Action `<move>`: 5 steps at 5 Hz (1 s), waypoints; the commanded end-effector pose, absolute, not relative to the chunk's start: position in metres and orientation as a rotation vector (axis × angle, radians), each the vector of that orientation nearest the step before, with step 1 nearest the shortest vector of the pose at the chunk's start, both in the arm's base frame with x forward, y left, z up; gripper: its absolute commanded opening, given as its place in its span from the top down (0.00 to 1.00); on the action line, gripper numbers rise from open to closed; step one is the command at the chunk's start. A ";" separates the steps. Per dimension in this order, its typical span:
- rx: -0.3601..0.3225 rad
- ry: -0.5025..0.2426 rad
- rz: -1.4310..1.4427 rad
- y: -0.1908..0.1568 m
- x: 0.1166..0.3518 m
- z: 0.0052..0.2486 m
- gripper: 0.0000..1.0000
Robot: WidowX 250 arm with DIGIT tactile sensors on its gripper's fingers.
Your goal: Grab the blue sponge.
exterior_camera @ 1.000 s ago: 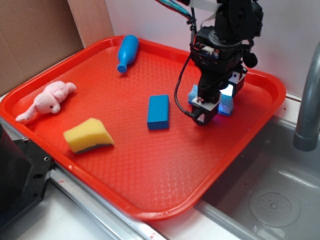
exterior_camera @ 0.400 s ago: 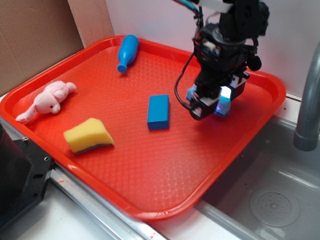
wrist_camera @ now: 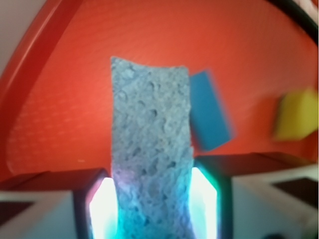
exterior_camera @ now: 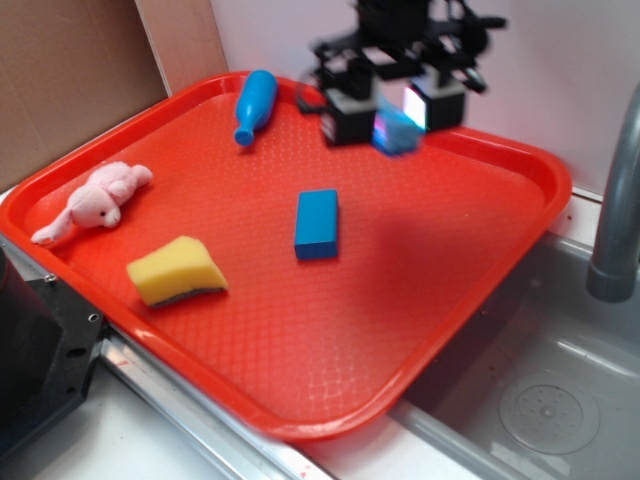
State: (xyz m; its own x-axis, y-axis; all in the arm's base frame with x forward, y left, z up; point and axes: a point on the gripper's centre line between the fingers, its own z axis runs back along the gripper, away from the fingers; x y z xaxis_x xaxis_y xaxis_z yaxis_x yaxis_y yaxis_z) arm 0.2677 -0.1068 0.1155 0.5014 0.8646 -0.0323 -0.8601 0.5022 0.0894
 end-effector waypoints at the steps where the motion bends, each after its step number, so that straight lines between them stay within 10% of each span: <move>1: 0.014 0.052 0.708 -0.044 0.230 0.186 1.00; 5: 0.039 0.041 0.469 -0.008 0.202 0.199 1.00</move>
